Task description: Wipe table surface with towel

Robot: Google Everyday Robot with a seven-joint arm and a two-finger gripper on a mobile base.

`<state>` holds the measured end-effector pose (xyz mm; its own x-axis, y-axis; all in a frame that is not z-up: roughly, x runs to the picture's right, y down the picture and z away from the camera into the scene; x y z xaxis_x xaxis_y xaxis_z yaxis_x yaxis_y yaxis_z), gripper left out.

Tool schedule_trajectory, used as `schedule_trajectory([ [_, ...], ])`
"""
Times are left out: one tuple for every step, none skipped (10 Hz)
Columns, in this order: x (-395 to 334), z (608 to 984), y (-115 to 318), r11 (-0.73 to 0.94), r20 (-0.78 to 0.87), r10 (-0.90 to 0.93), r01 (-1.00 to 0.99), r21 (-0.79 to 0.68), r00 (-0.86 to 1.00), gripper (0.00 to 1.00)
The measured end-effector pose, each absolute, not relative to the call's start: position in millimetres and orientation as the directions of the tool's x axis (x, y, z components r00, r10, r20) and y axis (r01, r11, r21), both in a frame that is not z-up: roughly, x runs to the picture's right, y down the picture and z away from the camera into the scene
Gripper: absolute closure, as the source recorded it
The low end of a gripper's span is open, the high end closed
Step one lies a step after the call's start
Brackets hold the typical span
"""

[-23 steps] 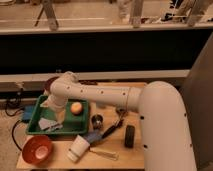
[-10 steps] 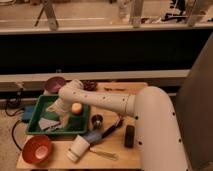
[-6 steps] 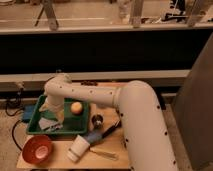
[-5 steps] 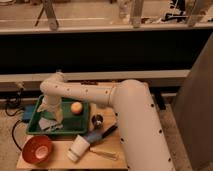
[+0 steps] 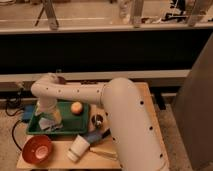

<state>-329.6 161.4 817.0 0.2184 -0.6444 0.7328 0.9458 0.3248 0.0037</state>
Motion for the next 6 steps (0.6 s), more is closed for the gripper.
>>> schedule_trajectory([
  [-330, 819, 166, 0.303, 0.732, -0.650, 0.953, 0.004, 0.204, 0.20],
  [-332, 821, 171, 0.287, 0.731, -0.654, 0.958, 0.002, 0.194, 0.20],
  [-333, 825, 178, 0.267, 0.731, -0.657, 0.964, -0.005, 0.186, 0.20],
  [-334, 829, 183, 0.257, 0.731, -0.657, 0.966, -0.010, 0.183, 0.20],
  [-335, 833, 188, 0.246, 0.730, -0.659, 0.969, -0.016, 0.180, 0.20],
  [-336, 837, 192, 0.235, 0.728, -0.661, 0.972, -0.027, 0.180, 0.22],
])
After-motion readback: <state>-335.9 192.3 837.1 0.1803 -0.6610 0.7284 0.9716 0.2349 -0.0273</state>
